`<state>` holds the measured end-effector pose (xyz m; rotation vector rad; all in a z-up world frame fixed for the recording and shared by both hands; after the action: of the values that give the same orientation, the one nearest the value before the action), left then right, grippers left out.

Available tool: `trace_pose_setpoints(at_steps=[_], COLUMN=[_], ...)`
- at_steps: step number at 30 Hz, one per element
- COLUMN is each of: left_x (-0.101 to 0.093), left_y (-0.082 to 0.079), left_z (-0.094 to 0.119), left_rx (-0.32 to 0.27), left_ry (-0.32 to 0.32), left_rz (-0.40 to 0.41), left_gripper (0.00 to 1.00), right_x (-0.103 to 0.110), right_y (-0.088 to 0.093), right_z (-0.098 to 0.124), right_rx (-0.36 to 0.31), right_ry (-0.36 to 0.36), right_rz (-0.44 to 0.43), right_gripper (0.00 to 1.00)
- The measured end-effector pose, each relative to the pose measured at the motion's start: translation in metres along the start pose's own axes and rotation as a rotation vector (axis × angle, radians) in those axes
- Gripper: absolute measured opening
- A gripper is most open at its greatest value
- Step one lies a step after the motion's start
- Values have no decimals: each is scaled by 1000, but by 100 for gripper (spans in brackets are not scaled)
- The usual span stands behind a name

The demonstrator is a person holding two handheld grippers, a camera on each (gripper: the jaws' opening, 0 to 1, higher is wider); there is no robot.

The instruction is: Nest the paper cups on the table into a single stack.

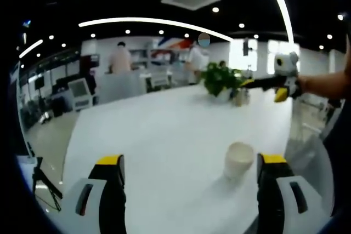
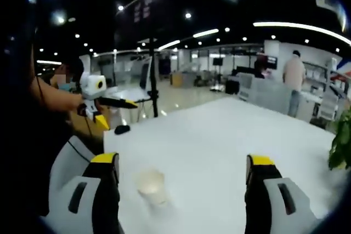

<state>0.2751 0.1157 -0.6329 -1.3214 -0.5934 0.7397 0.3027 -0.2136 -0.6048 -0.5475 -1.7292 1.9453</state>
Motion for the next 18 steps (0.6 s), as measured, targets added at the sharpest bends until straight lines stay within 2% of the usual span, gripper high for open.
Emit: trace_pose_setpoints(at_steps=[4,6,9,11,18], left_x=[-3,-4,-6,-7,-6], left_y=[3,7,11,13,15], left_z=[1,1,0,0,5], left_rx=[-6,-9,-25,-9,1], left_ry=[-7,-9,2,-5,-9], left_rz=[5,-2,25,18,3], left_gripper=[99,99,99,99,99], right_x=[-3,-2,2,3,8], right_y=[6,8,17,24,31], right_z=[9,15,22,26,34], right_rx=[23,0,3,20,0], right_ry=[45,51,59,69,111], right_rz=[11,13,15,1,-8], right_gripper=[100,100,100,100,100])
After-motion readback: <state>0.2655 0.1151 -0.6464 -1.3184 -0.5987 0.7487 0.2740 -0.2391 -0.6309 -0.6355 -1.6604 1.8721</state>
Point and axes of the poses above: the point that each gripper's makers call its tool centre point, and the gripper's own axes: z roughly backward along the fingers, x roughly to its left, y roughly out of its underside, the point moved 7 cm from there along z, roughly backward along the fingers, and after that the axes turned 9 degrees about -x, right-handed, at the moved point
